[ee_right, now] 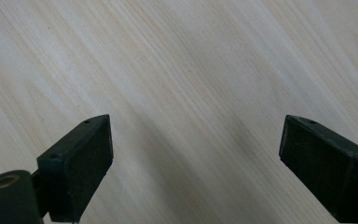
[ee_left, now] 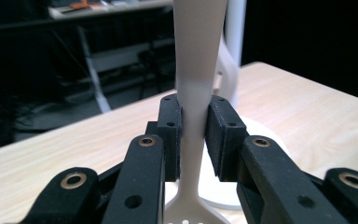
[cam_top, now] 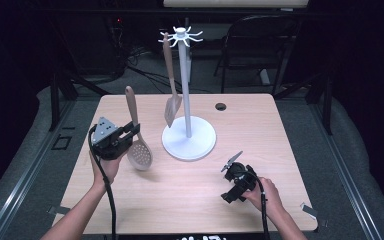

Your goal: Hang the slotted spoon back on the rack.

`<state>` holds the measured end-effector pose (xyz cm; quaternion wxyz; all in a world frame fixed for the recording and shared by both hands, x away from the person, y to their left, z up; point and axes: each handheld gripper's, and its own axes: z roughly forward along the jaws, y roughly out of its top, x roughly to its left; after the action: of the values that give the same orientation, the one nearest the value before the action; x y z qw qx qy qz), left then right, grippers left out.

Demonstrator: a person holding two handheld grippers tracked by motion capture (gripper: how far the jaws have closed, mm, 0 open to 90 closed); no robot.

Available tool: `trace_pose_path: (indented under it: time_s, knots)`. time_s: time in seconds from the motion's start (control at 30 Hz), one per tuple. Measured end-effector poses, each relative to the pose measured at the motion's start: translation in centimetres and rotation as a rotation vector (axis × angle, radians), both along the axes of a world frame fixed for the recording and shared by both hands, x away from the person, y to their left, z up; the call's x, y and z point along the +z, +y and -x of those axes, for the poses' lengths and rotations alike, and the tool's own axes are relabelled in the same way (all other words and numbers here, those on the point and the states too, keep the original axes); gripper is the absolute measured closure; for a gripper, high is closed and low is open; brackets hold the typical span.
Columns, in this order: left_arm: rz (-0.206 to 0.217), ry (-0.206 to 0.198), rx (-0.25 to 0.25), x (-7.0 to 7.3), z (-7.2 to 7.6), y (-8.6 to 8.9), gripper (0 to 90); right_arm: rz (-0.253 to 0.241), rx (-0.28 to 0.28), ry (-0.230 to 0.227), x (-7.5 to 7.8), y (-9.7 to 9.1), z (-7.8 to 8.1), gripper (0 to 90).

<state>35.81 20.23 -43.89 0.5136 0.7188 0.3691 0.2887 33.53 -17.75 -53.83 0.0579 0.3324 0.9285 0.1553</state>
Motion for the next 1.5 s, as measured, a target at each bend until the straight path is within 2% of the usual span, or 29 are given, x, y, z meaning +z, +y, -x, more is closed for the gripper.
trace_pose_path:
  time_s: [0.13, 0.23, 0.27, 0.4, 0.43, 0.6, 0.63, 0.83, 0.93, 1.03, 1.1, 1.17, 1.23, 1.33, 1.43, 1.5]
  knots:
    - [-0.010, -0.001, -0.017, 0.3, -0.4, -0.7, 76.6, 0.001, -0.002, -0.002, 0.2, -0.1, 0.0, 9.3]
    - [-0.001, -0.004, -0.023, 0.6, -0.7, -1.2, 76.6, -0.003, -0.009, -0.004, 0.1, -0.2, -0.1, 9.2]
    - [-0.002, -0.001, -0.025, 0.8, -0.7, -1.3, 76.5, 0.009, -0.007, -0.008, 0.2, -0.2, -0.1, 9.1]
    - [-0.011, -0.006, -0.041, 1.3, -1.0, -1.9, 76.5, -0.020, -0.018, -0.031, 0.3, -0.3, 0.0, 8.9]
    - [-0.015, -0.007, -0.046, 1.5, -1.1, -2.1, 76.5, -0.011, -0.015, -0.038, 0.4, -0.3, 0.0, 8.9]
    - [-0.020, -0.017, -0.060, 2.2, -1.2, -2.9, 76.5, 0.002, -0.018, -0.036, 0.4, -0.4, -0.1, 8.6]
    - [-0.019, -0.020, -0.059, 2.4, -1.3, -3.0, 76.5, -0.016, -0.023, -0.034, 0.3, -0.4, -0.1, 8.6]
    - [-0.005, -0.030, -0.065, 3.3, -1.6, -4.0, 76.5, 0.007, -0.019, -0.037, 0.4, -0.4, -0.1, 8.6]
    - [-0.005, -0.035, -0.071, 3.8, -1.8, -4.5, 76.5, -0.019, -0.031, -0.040, 0.2, -0.3, 0.0, 8.7]
    - [-0.002, -0.041, -0.076, 4.2, -2.0, -4.9, 76.5, -0.020, -0.032, -0.038, 0.2, -0.4, 0.0, 8.7]
    - [-0.003, -0.044, -0.079, 4.5, -2.1, -5.3, 76.5, 0.006, -0.020, -0.032, 0.3, -0.4, -0.1, 8.7]
    - [0.000, -0.045, -0.081, 4.7, -2.2, -5.5, 76.5, -0.006, -0.024, -0.029, 0.2, -0.4, -0.1, 8.6]
    - [-0.001, -0.049, -0.082, 5.0, -2.4, -5.8, 76.5, 0.007, -0.021, -0.032, 0.3, -0.4, -0.1, 8.7]
    - [-0.004, -0.053, -0.082, 5.3, -2.6, -6.2, 76.5, -0.021, -0.032, -0.037, 0.3, -0.3, 0.0, 8.7]
    - [-0.004, -0.059, -0.079, 5.7, -2.8, -6.4, 76.5, 0.001, -0.021, -0.032, 0.4, -0.4, -0.1, 8.7]
    - [0.000, -0.062, -0.078, 5.9, -2.9, -6.5, 76.5, -0.013, -0.026, -0.026, 0.3, -0.4, -0.1, 8.7]
